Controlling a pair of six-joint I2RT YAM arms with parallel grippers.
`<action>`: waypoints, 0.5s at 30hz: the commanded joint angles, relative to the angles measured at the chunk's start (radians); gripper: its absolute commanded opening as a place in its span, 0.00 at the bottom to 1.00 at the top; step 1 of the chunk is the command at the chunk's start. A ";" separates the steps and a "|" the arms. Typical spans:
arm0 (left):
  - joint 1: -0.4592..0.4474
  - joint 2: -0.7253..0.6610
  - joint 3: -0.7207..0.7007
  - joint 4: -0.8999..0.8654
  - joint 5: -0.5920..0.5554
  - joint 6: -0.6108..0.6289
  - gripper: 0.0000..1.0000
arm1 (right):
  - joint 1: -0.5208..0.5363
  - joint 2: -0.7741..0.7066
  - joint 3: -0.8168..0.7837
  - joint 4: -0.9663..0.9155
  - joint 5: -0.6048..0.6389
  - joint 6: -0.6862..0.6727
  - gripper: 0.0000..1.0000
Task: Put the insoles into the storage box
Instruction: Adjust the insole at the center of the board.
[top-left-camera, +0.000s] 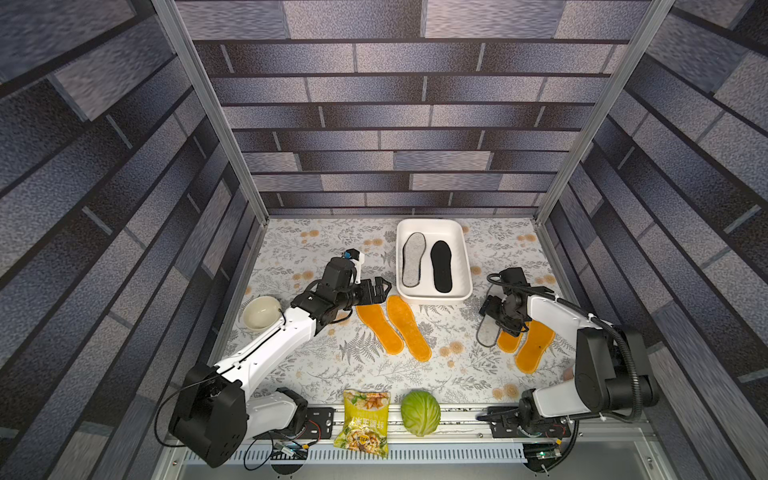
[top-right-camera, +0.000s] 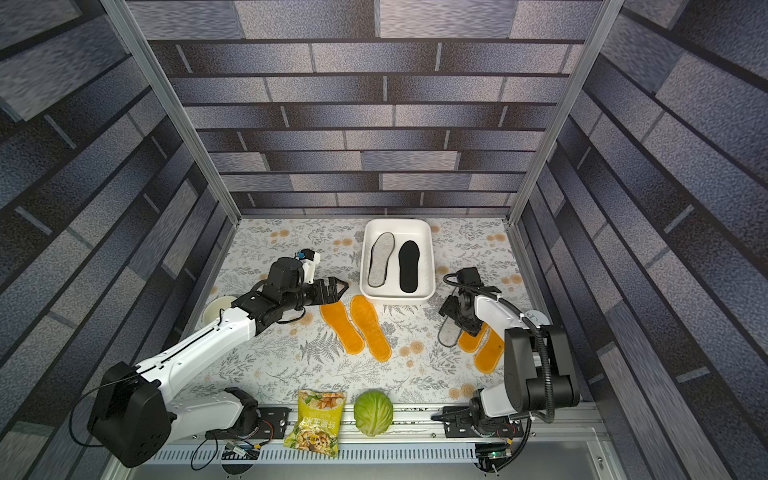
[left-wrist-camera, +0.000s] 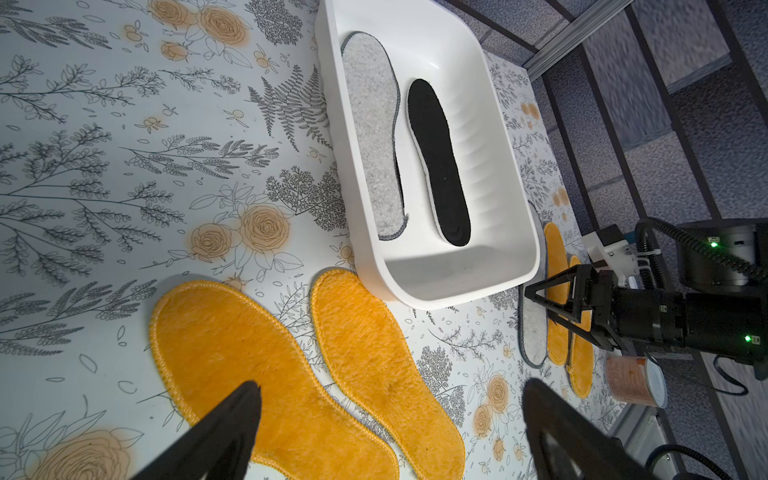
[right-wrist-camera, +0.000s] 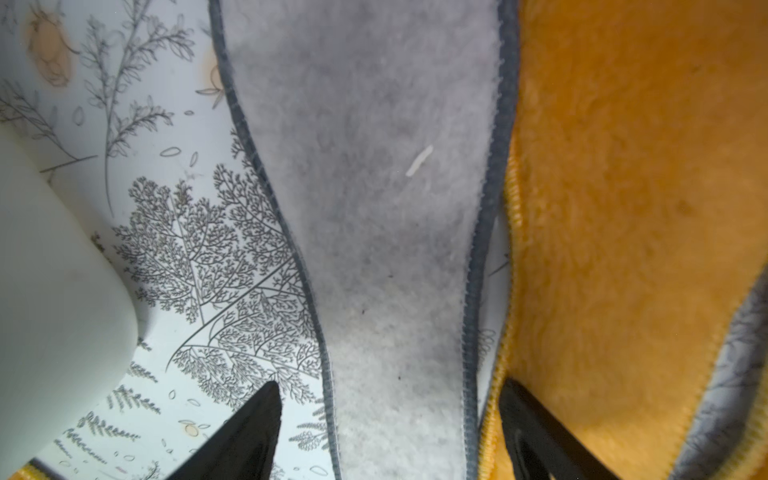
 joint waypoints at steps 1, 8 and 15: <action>-0.005 -0.024 0.021 -0.007 -0.002 0.018 1.00 | -0.005 0.039 0.044 0.011 -0.018 -0.042 0.82; -0.005 -0.030 0.015 -0.011 -0.010 0.019 1.00 | -0.004 0.075 0.061 -0.019 0.027 -0.040 0.79; -0.002 -0.025 0.016 -0.013 -0.012 0.023 1.00 | -0.004 0.010 0.062 -0.056 0.050 -0.039 0.77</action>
